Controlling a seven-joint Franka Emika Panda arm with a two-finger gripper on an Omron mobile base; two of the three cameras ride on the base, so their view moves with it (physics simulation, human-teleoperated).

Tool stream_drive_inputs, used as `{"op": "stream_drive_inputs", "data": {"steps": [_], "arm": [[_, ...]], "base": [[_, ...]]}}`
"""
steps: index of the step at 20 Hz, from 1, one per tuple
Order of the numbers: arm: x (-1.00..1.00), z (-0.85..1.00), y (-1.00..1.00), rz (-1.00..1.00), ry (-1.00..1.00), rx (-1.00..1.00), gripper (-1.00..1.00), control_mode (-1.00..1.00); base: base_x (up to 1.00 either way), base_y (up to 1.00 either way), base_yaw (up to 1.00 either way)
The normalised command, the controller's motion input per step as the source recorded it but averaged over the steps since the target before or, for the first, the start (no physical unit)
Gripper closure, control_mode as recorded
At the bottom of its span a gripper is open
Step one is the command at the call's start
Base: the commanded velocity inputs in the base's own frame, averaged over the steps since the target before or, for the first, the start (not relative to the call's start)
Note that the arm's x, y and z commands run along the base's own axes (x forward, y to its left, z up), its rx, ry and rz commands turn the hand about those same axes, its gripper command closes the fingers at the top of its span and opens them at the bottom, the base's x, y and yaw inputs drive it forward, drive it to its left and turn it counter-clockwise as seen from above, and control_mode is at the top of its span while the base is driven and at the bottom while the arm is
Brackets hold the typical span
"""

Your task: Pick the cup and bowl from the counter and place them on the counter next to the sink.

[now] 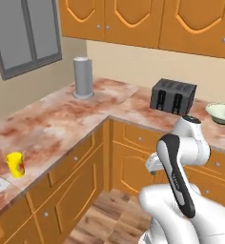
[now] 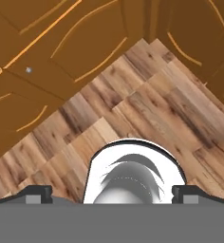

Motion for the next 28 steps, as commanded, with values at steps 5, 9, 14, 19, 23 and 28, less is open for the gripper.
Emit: {"op": "stream_drive_inputs", "data": {"steps": [5,9,14,19,23,28], "arm": [[0.0,0.0,0.0,0.0,0.0,0.0,-1.0,1.0],[0.0,0.0,0.0,0.0,0.0,0.0,-1.0,1.0],[0.0,0.0,0.0,0.0,0.0,0.0,-1.0,1.0],[0.0,0.0,0.0,0.0,0.0,0.0,-1.0,1.0],[0.0,0.0,0.0,0.0,0.0,0.0,-1.0,1.0],[0.0,0.0,0.0,0.0,0.0,0.0,-1.0,1.0]], "base": [[0.0,0.0,-0.59],[0.05,0.0,-0.6],[0.23,0.0,-0.62],[0.46,0.0,-0.56],[0.7,0.16,-0.18],[0.98,0.03,0.0]]}}
